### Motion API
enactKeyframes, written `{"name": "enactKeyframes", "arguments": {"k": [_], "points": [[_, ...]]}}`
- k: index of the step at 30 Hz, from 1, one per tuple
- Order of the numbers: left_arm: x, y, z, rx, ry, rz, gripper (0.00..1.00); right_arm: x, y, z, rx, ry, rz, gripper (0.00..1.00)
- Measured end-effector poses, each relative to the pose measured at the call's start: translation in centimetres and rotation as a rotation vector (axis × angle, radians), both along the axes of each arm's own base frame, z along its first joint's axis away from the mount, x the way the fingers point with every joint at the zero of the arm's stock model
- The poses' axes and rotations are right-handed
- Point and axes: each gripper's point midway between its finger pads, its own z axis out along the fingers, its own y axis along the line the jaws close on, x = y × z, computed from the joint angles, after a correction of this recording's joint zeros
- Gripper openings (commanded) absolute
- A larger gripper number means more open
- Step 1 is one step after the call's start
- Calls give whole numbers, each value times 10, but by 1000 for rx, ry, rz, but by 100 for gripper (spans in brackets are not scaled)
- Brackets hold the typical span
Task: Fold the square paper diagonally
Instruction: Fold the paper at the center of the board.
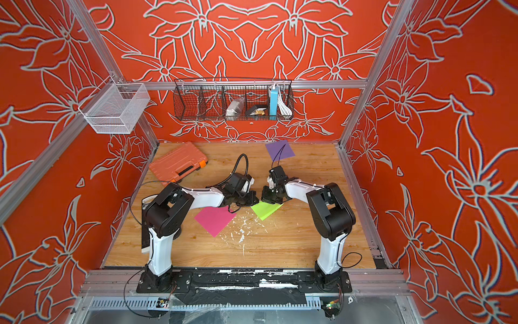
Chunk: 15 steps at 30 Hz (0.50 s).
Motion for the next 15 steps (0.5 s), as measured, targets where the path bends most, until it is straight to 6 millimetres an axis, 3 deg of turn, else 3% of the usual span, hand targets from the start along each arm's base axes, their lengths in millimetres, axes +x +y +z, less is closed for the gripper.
{"name": "enactKeyframes", "arguments": {"k": [15], "points": [[0,0,0,10,-2,-5,5,0,1,-3,-35,-11,9,0]]}}
